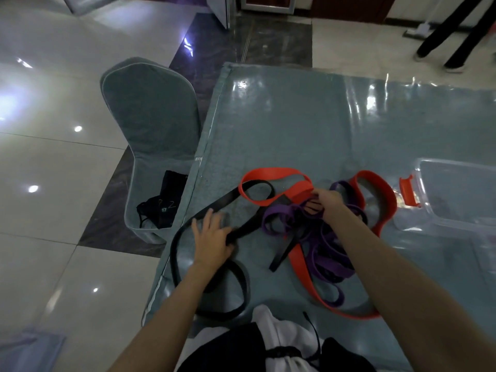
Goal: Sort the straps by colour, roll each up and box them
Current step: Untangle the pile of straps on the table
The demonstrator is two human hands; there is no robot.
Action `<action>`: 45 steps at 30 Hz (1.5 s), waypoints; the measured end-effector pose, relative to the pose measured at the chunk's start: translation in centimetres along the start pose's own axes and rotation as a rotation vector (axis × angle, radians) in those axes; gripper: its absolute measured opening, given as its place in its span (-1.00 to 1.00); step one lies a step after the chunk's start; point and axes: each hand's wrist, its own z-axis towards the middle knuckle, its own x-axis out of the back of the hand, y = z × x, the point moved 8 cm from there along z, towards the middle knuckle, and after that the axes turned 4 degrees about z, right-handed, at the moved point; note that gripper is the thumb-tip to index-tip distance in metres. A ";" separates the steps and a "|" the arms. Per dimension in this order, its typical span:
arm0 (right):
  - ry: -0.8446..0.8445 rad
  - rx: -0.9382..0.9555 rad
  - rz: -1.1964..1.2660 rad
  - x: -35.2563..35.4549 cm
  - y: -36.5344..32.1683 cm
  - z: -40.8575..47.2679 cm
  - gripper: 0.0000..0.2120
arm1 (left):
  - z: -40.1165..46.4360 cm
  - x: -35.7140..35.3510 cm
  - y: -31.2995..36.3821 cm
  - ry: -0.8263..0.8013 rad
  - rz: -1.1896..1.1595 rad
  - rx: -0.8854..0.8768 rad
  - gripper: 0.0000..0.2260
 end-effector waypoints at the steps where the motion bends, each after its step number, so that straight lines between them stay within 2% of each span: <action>1: 0.019 0.003 0.019 0.3 0.0 0.2 -0.70 | 0.3 0.1 -0.9 -0.025 -0.012 0.049 -0.64; 4: 0.051 0.004 0.085 0.3 0.2 0.1 -0.74 | 1.1 -0.1 -4.0 -0.142 -0.194 0.277 -0.68; 6: 0.077 0.022 0.108 0.2 0.1 0.1 -0.75 | 1.1 -0.7 -5.4 -0.226 -0.367 0.425 -0.62; 8: 0.087 0.058 0.072 0.0 -0.2 0.0 -0.76 | 1.2 -0.9 -6.1 -0.235 -0.373 0.470 -0.54; 12: -0.017 0.241 -0.309 -1.4 -1.9 -0.2 -0.78 | 1.7 -0.5 -5.5 -0.178 -0.275 0.361 -0.61; 15: -0.098 0.265 -0.509 -2.6 -2.7 -0.6 -0.78 | 1.5 -0.6 -4.0 -0.166 -0.354 0.221 -0.66; 17: -0.115 0.242 -0.474 -3.0 -3.2 -0.4 -0.83 | 0.6 -0.3 -3.9 -0.121 -0.477 0.206 -0.68; 20: -0.145 0.149 -0.285 -3.4 -3.1 -0.4 -0.96 | -1.0 1.6 -5.5 0.008 -0.664 0.237 -0.71; 22: -0.167 0.121 -0.182 -4.2 -3.1 -0.3 -0.84 | -1.7 3.5 -6.5 0.051 -0.759 0.209 -0.70; 25: -0.213 0.096 -0.106 -5.8 -2.7 -0.3 -0.75 | -2.3 6.1 -6.0 0.027 -0.875 0.133 -0.71; 27: -0.317 0.093 -0.227 -7.1 -1.9 -1.0 -0.76 | -2.4 7.2 -4.7 -0.007 -0.952 0.102 -0.73; 29: -0.387 0.192 -0.512 -7.8 -1.3 -1.6 -0.71 | -2.3 8.3 -3.7 -0.002 -1.024 0.086 -0.74; 31: -0.340 0.431 -0.798 -7.5 -2.0 -2.2 -0.71 | -2.2 9.3 -2.8 0.026 -1.066 0.087 -0.75; 34: -0.249 0.699 -0.892 -5.0 -2.7 -3.4 -0.78 | -2.6 10.0 -1.8 0.057 -1.047 0.119 -0.71; 36: -0.179 0.808 -1.064 -2.5 -1.8 -3.9 -0.70 | -3.0 9.9 -1.1 0.041 -0.978 0.125 -0.68; 39: -0.022 0.799 -1.378 2.4 0.1 -3.3 -0.56 | -3.4 9.7 0.5 -0.015 -0.918 0.080 -0.53; 42: -0.073 0.739 -1.342 5.9 1.5 -3.3 -0.55 | -3.5 9.6 1.7 -0.051 -0.852 0.058 -0.56; 45: -0.066 0.814 -1.233 7.8 2.7 -5.3 -0.59 | -3.1 10.2 2.8 -0.042 -0.833 0.072 -0.60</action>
